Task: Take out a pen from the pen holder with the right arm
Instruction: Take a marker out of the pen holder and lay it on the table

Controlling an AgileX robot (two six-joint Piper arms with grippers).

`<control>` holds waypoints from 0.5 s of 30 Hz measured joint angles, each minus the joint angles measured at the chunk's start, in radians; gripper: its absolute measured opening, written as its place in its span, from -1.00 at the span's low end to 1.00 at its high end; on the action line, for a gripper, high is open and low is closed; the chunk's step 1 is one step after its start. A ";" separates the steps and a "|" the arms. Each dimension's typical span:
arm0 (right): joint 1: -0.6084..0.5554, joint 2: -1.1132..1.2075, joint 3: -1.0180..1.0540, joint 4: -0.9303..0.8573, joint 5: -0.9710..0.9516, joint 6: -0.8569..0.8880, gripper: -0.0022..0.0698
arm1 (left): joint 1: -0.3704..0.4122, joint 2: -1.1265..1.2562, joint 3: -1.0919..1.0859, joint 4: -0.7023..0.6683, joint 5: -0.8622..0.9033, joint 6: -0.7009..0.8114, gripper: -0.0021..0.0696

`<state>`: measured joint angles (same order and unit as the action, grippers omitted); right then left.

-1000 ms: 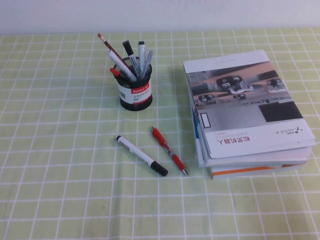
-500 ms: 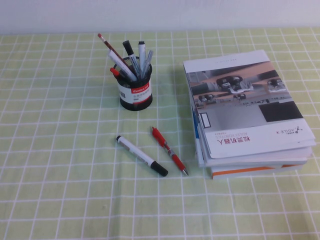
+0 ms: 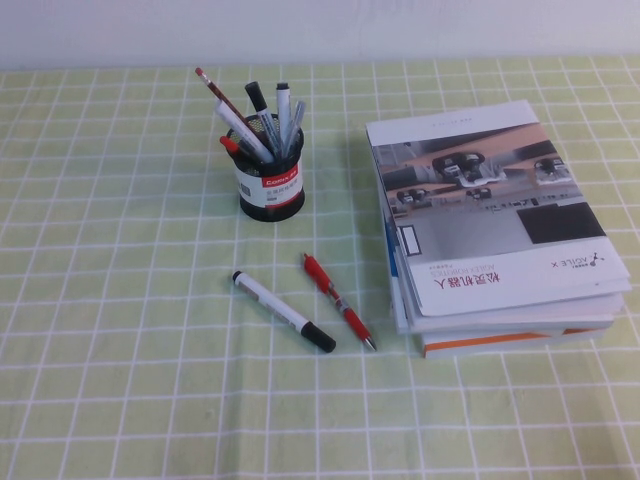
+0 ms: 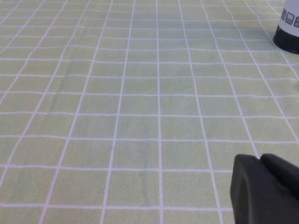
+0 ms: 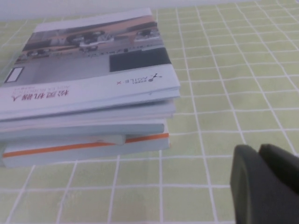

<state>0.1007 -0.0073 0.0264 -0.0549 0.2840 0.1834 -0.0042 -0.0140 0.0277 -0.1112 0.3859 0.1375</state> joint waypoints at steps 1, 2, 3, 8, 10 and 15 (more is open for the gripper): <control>0.000 0.000 0.000 0.032 0.006 -0.043 -0.97 | 0.000 0.000 0.000 0.000 0.000 0.000 -0.96; 0.000 0.000 0.000 0.068 0.019 -0.105 -0.97 | 0.000 0.000 0.000 0.000 0.000 0.000 -0.96; 0.000 0.000 0.000 0.096 0.035 -0.165 -0.97 | 0.000 0.000 0.000 0.000 0.000 0.000 -0.96; 0.000 0.000 0.000 0.165 0.089 -0.262 -0.97 | 0.000 0.000 0.000 0.000 0.000 0.000 -0.96; 0.000 0.000 0.000 0.181 0.091 -0.268 -0.97 | 0.000 0.000 0.000 0.000 0.000 0.000 -0.96; 0.000 0.000 0.000 0.192 0.094 -0.274 -0.97 | 0.000 0.000 0.000 0.000 0.000 0.000 -0.96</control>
<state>0.1007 -0.0073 0.0264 0.1373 0.3779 -0.0906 -0.0042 -0.0140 0.0277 -0.1112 0.3859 0.1375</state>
